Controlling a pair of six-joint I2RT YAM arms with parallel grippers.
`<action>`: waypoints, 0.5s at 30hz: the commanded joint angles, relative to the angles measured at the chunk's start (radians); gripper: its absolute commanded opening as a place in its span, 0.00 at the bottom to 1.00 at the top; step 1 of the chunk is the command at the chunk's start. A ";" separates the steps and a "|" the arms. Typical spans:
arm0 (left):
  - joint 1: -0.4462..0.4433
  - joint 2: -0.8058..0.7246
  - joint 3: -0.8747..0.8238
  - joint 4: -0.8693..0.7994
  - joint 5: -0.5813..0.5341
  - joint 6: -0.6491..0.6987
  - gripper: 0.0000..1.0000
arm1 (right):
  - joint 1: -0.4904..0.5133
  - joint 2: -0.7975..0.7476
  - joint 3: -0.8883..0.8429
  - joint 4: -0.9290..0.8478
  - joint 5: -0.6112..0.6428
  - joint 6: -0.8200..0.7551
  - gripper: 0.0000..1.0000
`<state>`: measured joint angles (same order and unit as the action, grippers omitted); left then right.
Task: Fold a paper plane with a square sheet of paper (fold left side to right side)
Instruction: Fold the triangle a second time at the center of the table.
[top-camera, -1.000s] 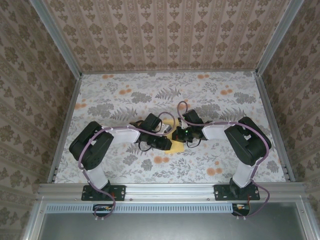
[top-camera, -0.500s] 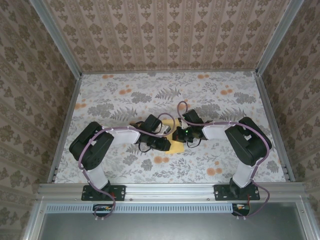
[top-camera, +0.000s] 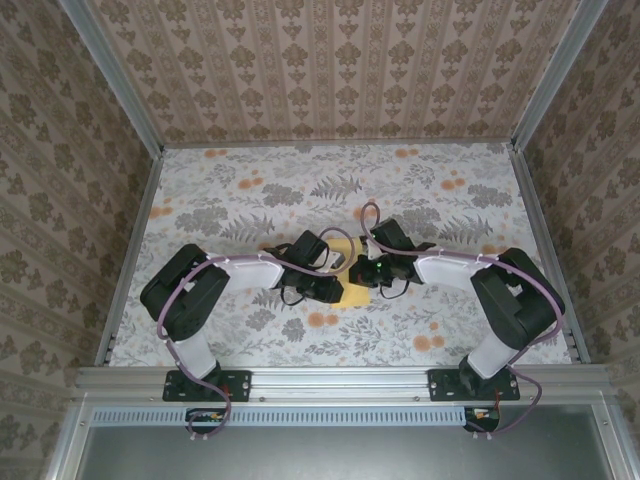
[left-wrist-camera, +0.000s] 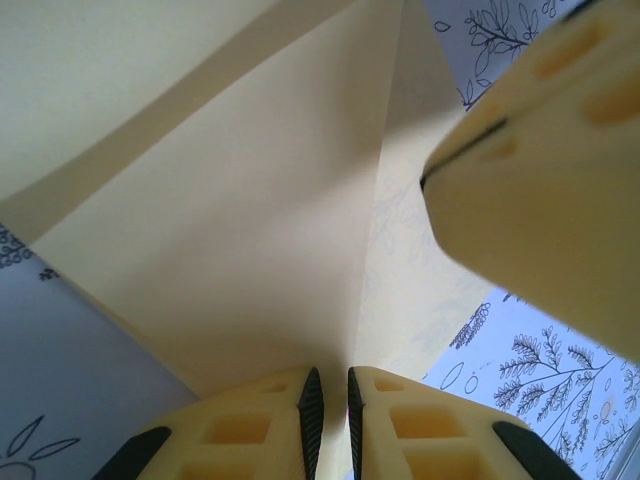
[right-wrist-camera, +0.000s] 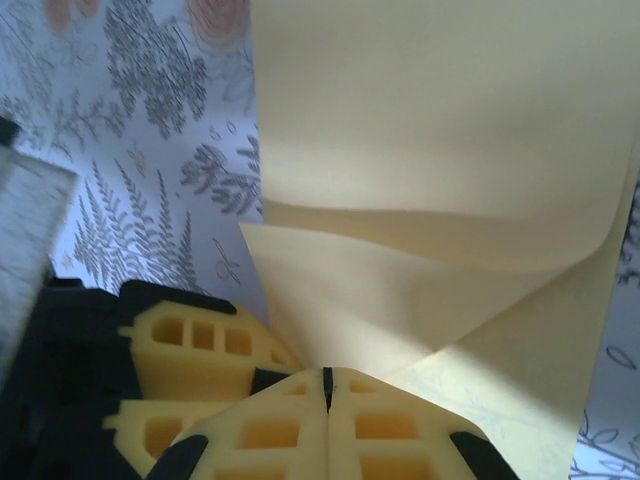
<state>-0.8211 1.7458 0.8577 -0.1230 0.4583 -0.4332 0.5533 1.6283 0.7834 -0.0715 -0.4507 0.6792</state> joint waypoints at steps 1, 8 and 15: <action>-0.014 0.056 -0.022 -0.099 -0.075 0.024 0.19 | 0.014 0.013 -0.006 -0.031 -0.023 -0.019 0.00; -0.017 0.053 -0.022 -0.106 -0.084 0.023 0.19 | 0.025 0.063 0.032 0.007 -0.039 -0.006 0.00; -0.019 0.055 -0.016 -0.114 -0.091 0.026 0.19 | 0.030 0.093 0.050 0.018 -0.044 -0.002 0.00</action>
<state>-0.8253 1.7458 0.8616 -0.1295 0.4446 -0.4332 0.5770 1.7088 0.8043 -0.0681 -0.4770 0.6796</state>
